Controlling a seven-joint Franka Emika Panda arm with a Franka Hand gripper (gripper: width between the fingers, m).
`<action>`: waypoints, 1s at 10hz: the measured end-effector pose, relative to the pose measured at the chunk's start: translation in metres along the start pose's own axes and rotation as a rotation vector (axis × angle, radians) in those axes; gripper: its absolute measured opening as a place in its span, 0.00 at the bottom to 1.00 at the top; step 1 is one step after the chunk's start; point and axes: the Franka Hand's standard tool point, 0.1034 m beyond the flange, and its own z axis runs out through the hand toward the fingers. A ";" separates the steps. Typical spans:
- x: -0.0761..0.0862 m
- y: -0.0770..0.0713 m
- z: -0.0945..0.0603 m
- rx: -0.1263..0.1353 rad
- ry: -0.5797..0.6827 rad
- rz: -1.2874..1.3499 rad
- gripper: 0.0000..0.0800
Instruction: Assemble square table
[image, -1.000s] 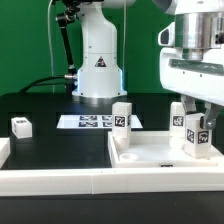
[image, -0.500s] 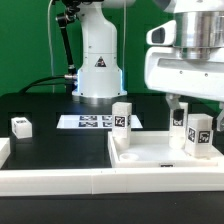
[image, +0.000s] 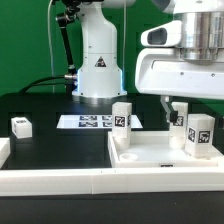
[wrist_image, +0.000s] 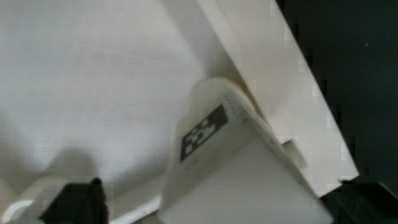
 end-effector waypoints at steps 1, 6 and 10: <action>-0.002 -0.004 0.000 -0.001 0.002 -0.094 0.81; 0.000 -0.005 -0.001 -0.001 0.016 -0.513 0.81; 0.000 -0.005 -0.001 -0.002 0.016 -0.521 0.48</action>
Offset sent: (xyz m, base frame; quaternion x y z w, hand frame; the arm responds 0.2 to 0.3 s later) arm -0.0024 0.0055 0.0000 0.0279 -0.0018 -0.1498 0.9883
